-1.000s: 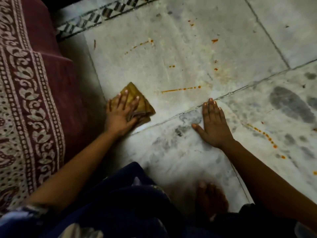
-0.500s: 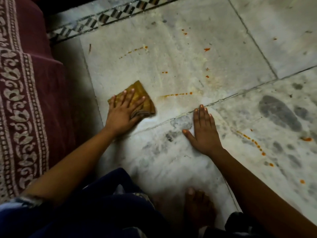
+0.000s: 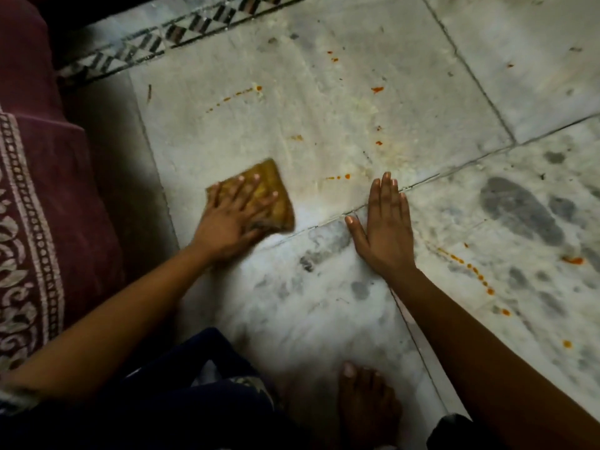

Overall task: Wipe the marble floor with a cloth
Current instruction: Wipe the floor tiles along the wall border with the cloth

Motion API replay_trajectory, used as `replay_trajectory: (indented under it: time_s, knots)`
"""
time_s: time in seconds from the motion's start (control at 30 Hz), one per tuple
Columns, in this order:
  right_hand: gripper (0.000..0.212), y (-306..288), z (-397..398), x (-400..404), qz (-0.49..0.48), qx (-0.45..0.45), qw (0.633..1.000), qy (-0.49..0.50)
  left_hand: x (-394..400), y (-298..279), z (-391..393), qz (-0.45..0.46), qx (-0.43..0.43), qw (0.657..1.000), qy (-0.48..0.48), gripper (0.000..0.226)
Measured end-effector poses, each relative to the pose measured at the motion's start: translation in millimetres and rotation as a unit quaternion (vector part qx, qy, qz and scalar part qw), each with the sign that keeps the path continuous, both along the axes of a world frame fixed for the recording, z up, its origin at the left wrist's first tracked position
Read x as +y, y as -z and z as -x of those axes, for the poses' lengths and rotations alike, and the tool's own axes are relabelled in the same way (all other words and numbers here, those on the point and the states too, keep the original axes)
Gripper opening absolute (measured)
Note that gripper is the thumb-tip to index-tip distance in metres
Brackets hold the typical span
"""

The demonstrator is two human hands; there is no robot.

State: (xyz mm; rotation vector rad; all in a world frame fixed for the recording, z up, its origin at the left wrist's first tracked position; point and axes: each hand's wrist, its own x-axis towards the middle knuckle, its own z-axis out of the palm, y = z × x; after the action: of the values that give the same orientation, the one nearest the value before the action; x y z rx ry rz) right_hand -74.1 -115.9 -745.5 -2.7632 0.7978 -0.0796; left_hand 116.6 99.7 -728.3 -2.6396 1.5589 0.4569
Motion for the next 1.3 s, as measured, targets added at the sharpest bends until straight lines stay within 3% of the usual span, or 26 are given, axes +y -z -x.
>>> replay_trajectory:
  time_s: [0.17, 0.3, 0.47, 0.6, 0.7, 0.8, 1.0, 1.1, 1.2, 1.3]
  knots:
    - [0.081, 10, -7, -6, 0.005, 0.019, 0.999, 0.04, -63, -3, -67, -0.032, 0.011, 0.986, -0.161, 0.067]
    - [0.08, 16, -8, -6, -0.003, 0.009, 0.999, 0.053, -127, 1, -39, -0.03, 0.005, 0.997, -0.077, 0.065]
    - [0.08, 19, -10, -6, -0.005, -0.002, 0.998, 0.057, -72, 5, -3, -0.002, -0.006, 0.997, 0.073, 0.073]
    - [0.079, 17, -6, -3, -0.002, 0.004, 0.998, 0.057, -60, -7, -48, -0.05, -0.018, 0.999, -0.01, 0.083]
    - [0.079, 13, -9, -3, -0.002, 0.015, 0.998, 0.058, -105, -17, -69, -0.101, -0.007, 0.993, -0.056, 0.074]
    - [0.08, 11, -12, -2, -0.012, 0.021, 0.998, 0.058, -142, -22, -48, -0.129, 0.022, 0.991, -0.024, 0.072]
    - [0.078, 18, -9, -5, 0.002, 0.011, 0.998, 0.061, -93, 10, -4, 0.025, -0.02, 0.992, 0.124, 0.065]
    - [0.078, 20, -9, -4, 0.004, 0.015, 0.998, 0.061, -73, 14, -30, 0.036, -0.013, 0.997, 0.06, 0.069]
    - [0.079, 18, -8, -4, 0.004, 0.016, 0.998, 0.056, -114, 7, -40, 0.029, -0.003, 0.999, -0.038, 0.073]
    - [0.079, 17, -9, -5, 0.008, 0.012, 0.998, 0.057, -168, 7, -19, 0.008, -0.018, 1.0, -0.009, 0.072]
